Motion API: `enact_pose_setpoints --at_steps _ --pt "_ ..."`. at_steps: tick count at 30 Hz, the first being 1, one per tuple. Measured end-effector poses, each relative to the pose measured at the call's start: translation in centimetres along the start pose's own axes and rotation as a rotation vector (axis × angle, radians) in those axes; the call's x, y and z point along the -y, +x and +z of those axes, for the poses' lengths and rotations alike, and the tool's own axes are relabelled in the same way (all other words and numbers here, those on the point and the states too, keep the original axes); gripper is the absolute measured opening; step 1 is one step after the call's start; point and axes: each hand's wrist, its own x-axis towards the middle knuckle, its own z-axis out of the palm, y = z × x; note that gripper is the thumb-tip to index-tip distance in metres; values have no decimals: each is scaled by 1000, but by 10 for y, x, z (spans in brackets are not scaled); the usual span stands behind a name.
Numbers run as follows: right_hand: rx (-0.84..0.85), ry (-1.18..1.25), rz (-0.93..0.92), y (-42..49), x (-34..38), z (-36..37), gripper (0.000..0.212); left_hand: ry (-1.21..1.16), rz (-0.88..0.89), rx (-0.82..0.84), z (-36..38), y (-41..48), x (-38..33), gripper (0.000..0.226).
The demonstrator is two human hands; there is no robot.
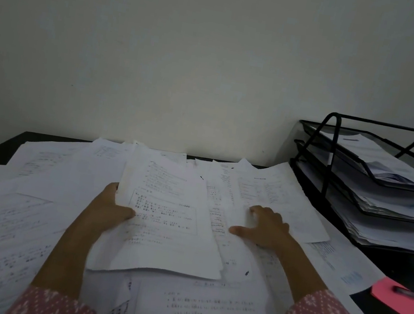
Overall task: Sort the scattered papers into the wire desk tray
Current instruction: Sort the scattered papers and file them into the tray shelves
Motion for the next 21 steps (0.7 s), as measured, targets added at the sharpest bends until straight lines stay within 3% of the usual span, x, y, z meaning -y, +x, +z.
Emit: enact_pose_setpoints --at_steps 8,11,14,17,21 --pt "-71 -105 -125 -11 15 5 58 -187 24 -59 1 -3 -4 55" --pt "16 46 -104 -9 19 0 48 -238 21 -84 0 -4 -7 51" --pt "81 -13 -34 -8 14 -8 56 -261 10 -98 -2 -4 -6 49" --pt "16 -152 -64 -9 10 -12 60 -278 -19 -104 -5 1 0 51" --pt "-57 95 -188 -11 26 2 48 -284 -40 -103 -6 7 4 58"
